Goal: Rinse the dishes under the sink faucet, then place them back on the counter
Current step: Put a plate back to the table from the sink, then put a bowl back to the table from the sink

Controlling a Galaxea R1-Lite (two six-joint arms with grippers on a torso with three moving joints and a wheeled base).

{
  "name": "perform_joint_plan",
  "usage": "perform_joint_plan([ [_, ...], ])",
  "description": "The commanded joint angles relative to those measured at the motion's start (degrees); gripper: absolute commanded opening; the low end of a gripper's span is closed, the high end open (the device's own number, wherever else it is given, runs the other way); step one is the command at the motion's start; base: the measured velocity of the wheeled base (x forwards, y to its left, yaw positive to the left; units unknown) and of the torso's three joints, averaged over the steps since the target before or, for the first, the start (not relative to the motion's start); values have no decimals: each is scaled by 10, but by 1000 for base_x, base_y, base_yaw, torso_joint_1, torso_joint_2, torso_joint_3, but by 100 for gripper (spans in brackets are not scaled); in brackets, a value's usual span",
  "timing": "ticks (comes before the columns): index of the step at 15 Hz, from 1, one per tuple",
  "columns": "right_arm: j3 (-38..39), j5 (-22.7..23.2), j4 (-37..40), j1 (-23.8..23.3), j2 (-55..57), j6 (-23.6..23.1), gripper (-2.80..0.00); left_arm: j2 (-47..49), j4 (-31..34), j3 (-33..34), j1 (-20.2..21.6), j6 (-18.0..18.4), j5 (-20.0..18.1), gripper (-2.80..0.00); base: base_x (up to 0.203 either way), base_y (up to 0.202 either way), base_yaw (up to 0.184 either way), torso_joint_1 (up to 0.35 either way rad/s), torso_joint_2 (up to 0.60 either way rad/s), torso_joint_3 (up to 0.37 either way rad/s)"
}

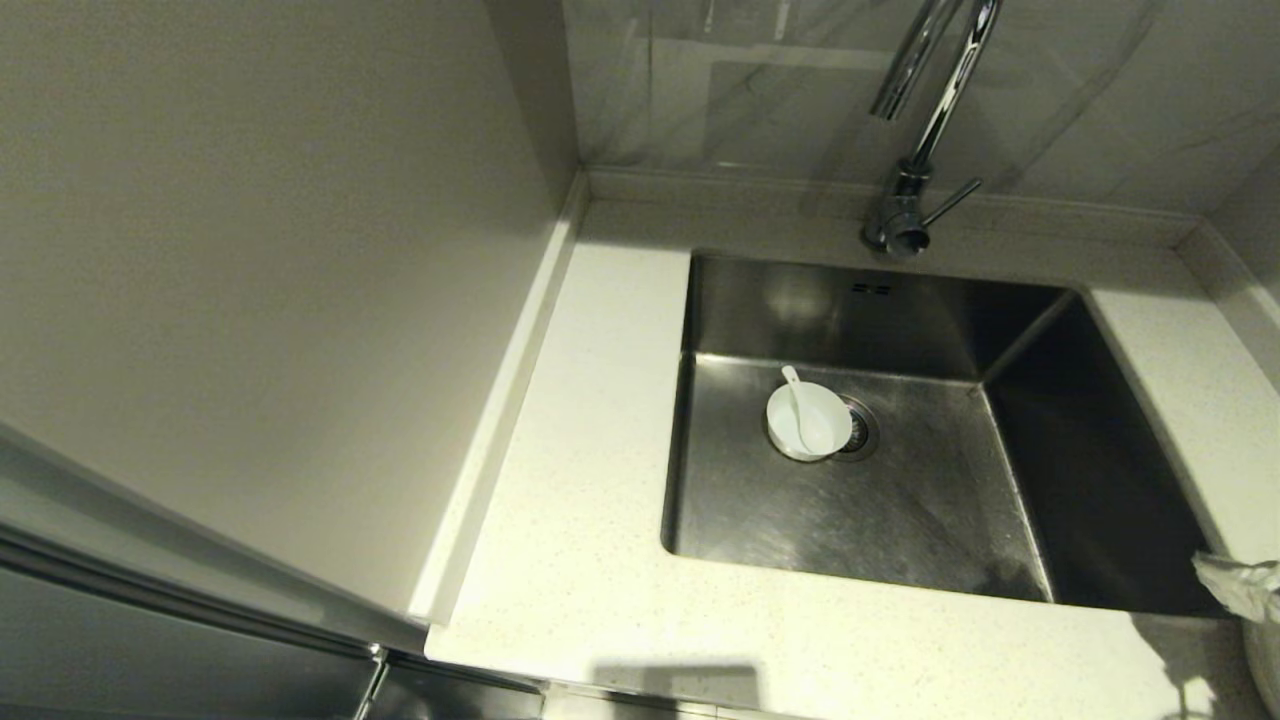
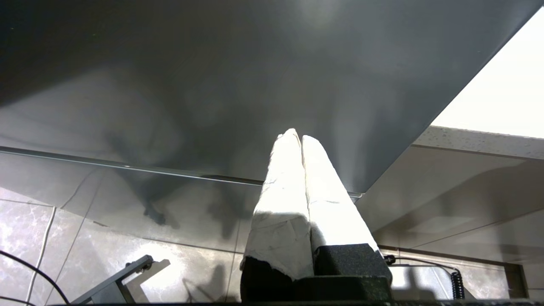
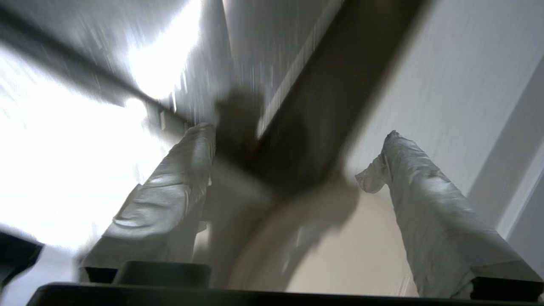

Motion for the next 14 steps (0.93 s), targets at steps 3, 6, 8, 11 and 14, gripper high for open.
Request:
perform_joint_plan([
  [3,-80,26,-8,45,27,-7,0,-2,0,0,0,0,0,-280,0,0,0,0,0,0],
  [6,-199,22,136,71,43,-7,-280,-2,0,0,0,0,0,-280,0,0,0,0,0,0],
  [8,-265,22,174,108,62,-5,-280,-2,0,0,0,0,0,-280,0,0,0,0,0,0],
  [11,-334,22,185,138,93,5,-280,-2,0,0,0,0,0,-280,0,0,0,0,0,0],
  [14,-420,-48,324,175,130,125,-280,-2,0,0,0,0,0,-280,0,0,0,0,0,0],
])
